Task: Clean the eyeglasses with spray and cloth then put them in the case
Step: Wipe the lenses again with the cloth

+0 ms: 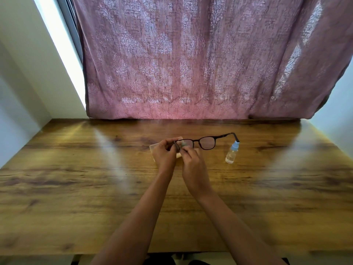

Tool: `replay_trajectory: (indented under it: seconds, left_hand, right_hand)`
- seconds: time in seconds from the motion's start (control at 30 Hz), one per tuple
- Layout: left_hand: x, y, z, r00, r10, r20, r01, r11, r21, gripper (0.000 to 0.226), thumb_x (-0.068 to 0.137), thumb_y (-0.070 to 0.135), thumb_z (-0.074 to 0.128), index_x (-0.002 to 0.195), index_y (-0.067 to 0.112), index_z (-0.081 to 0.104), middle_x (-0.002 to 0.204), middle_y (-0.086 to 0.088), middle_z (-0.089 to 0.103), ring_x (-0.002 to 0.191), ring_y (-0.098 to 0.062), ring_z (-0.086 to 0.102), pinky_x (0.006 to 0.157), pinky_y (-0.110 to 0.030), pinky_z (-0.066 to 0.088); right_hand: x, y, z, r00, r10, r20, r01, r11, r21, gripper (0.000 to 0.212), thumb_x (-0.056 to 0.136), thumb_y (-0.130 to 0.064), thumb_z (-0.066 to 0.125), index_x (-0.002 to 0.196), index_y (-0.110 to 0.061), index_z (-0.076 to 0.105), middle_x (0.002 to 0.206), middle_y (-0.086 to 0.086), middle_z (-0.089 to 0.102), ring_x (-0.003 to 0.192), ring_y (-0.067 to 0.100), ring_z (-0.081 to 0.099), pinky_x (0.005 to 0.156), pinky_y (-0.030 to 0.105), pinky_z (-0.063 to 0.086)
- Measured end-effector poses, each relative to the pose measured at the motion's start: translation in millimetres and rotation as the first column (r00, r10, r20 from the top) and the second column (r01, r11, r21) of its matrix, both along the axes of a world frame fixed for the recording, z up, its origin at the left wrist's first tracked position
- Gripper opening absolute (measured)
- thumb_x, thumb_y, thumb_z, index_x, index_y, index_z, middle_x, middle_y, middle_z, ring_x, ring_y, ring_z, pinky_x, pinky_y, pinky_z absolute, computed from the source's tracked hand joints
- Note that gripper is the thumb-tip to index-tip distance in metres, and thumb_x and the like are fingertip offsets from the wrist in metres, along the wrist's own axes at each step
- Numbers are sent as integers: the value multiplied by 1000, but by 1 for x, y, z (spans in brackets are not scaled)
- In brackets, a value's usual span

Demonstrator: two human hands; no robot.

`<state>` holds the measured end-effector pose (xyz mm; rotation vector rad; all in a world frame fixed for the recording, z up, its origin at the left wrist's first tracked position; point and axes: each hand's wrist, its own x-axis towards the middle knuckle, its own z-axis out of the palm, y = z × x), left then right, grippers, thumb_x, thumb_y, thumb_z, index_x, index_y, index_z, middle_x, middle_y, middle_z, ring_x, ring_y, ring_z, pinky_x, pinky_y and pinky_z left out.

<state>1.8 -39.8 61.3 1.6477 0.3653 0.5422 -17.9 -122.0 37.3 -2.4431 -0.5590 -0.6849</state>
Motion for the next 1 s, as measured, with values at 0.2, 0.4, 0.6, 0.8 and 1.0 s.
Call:
replay_trajectory:
  seconds: [0.2,0.4,0.6,0.8,1.0]
  left_hand:
    - [1,0,2,999,-1,-39,0,1000,-30,8,83,-4,60,89,-7,66,72,-7,65,49,8,56,46,-5,41]
    - [-1,1,6,1000,13,-16,-14,1000,-22,4,82,-3,62,82,-1,65,58,7,54,48,10,53,47,-5,40]
    - [0,4,1,1000,6,-4,-6,999,-34,11,82,-2,62,86,6,68,69,3,64,61,-1,61,53,-7,47]
    - [2,4,0,1000,19,-21,-20,999,-34,6,81,-2,64,85,-1,68,70,-4,67,52,7,59,51,-6,45]
    - [0,6,7,999,52,-9,-51,997,58,8,82,-4,61,86,-2,68,69,-1,60,46,11,53,47,-3,39]
  right_hand:
    - [2,-12,11,998,-57,-6,58,994,96,20,92,-14,34,99,-8,51,85,7,60,81,18,51,59,22,34]
    - [-5,0,9,1000,20,-1,-20,998,66,13,97,-19,35,99,-13,46,84,5,54,72,11,47,53,24,45]
    - [1,-14,7,998,-49,44,47,998,40,7,92,-4,46,96,-7,50,74,7,56,67,14,47,55,19,32]
    - [4,1,15,999,4,50,-9,995,96,8,92,-9,47,97,-13,42,78,8,59,72,18,54,51,25,43]
    - [-6,-11,1,998,48,44,-51,997,50,17,94,-12,42,108,-9,51,81,8,57,67,10,45,54,19,40]
